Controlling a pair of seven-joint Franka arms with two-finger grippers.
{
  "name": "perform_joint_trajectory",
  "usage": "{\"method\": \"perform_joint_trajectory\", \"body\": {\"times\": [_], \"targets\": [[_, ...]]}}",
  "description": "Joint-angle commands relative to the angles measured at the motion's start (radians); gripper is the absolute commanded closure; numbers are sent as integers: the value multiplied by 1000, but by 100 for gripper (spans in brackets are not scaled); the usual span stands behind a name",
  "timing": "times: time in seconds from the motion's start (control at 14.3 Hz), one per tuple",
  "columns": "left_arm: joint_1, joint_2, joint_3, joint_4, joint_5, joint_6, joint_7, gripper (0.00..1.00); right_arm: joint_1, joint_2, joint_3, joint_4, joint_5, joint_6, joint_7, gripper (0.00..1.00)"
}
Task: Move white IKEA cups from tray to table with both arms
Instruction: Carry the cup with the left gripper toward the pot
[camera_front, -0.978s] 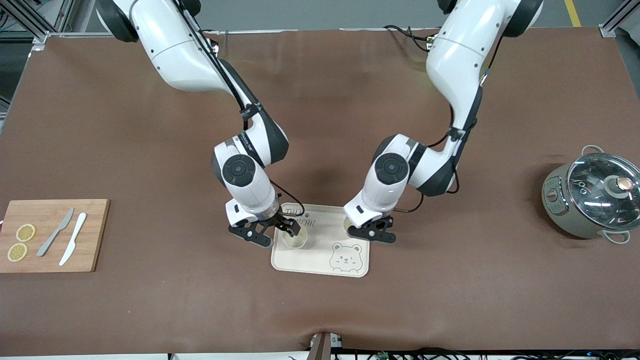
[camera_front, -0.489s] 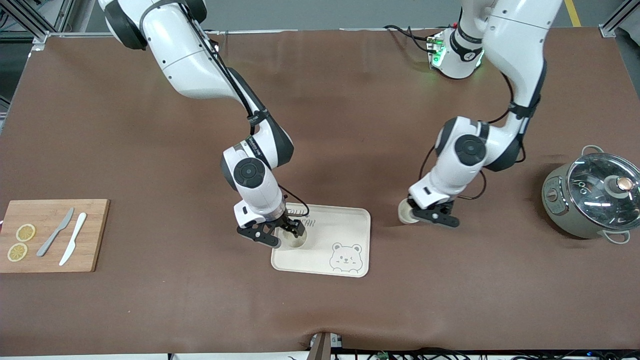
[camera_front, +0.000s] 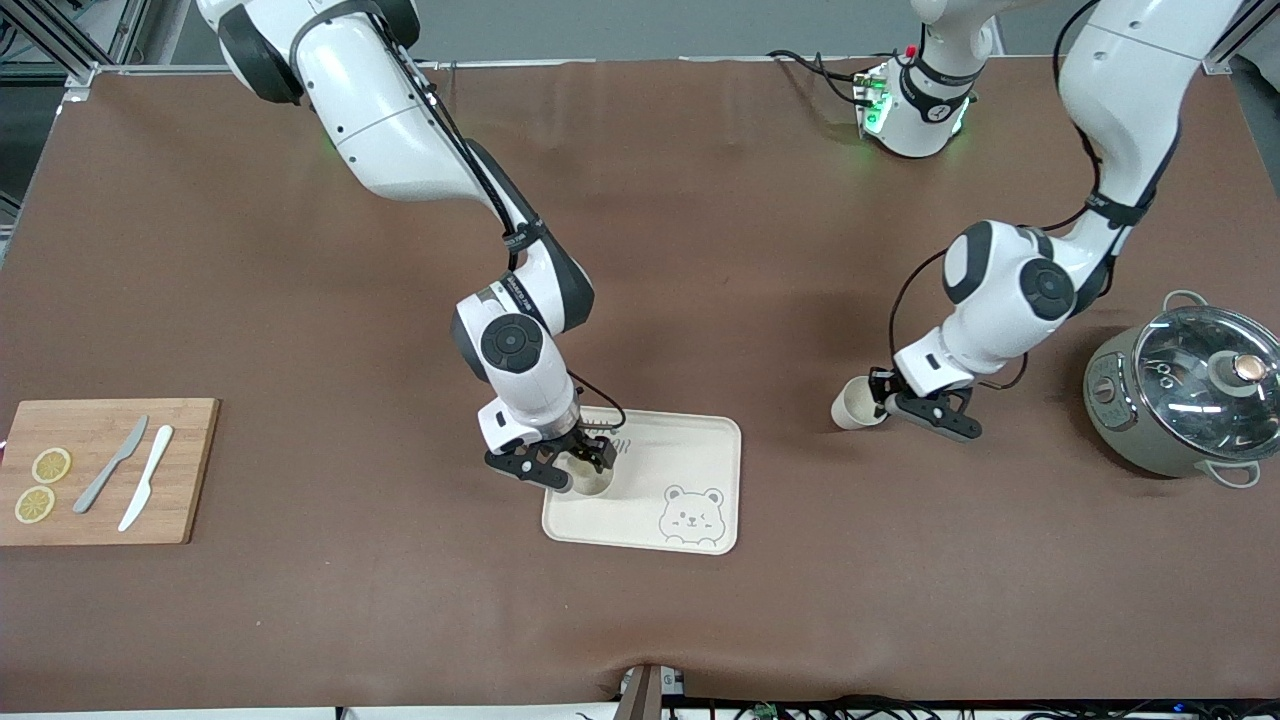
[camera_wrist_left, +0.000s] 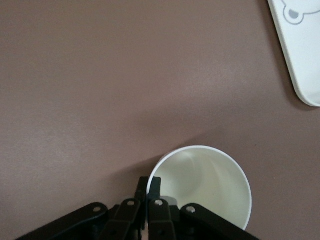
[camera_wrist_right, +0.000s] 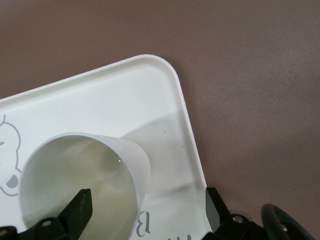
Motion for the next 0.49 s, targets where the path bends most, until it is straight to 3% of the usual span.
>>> {"method": "perform_joint_trajectory", "body": {"times": [0.0,0.14,0.42], "targets": [[15,-56,-40,-16,5,-36,-13,100,7,14,-12,27,-20,-1,24,6],[16,-91,-43,-15,5,-85,-15,100,4,14,-10,27,-20,-1,24,36],[18,-188,-43,-22,11,-218,1,100,-6,14,-10,27,-19,-4,16,66]]}}
